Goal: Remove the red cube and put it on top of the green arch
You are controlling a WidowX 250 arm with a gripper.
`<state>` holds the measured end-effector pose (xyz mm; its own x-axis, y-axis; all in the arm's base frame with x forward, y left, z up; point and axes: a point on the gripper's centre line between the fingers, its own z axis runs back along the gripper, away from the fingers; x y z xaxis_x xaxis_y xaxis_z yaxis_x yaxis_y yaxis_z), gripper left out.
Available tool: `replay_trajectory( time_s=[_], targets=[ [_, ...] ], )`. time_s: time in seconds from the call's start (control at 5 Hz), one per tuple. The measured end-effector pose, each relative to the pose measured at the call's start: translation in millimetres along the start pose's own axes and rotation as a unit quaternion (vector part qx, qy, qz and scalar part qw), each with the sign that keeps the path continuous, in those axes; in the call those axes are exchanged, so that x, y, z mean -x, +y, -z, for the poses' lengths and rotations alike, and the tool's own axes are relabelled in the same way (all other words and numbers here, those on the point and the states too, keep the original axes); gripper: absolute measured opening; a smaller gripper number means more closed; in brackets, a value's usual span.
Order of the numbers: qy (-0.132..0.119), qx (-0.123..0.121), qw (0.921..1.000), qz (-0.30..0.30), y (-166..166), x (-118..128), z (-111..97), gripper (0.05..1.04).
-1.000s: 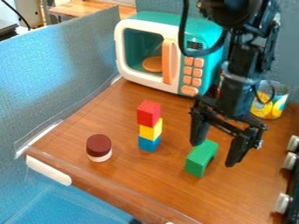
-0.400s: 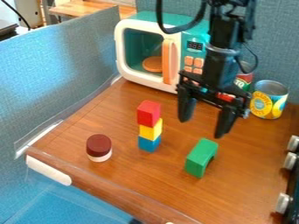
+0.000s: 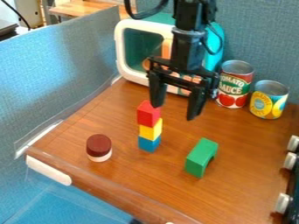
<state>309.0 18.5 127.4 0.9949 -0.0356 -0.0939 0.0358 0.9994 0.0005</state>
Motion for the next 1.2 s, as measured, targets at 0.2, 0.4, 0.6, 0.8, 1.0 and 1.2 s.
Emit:
replay_trajectory(
  time_s=[0.2, 0.4, 0.6, 0.8, 1.0, 1.2],
  targets=[
    [0.001, 0.005, 0.9999, -0.012, 14, -3, -3, 1.001],
    [0.004, 0.015, 0.9995, -0.026, 23, -8, 5, 1.001],
    [0.007, 0.025, 0.9991, -0.034, 34, -15, 11, 1.001],
    [0.010, 0.031, 0.9987, -0.038, 39, -19, 15, 1.001],
    [0.016, 0.032, 0.9982, -0.048, 47, -19, 15, 1.001],
    [0.034, 0.033, 0.9977, -0.049, 52, -20, 19, 1.001]
  ],
)
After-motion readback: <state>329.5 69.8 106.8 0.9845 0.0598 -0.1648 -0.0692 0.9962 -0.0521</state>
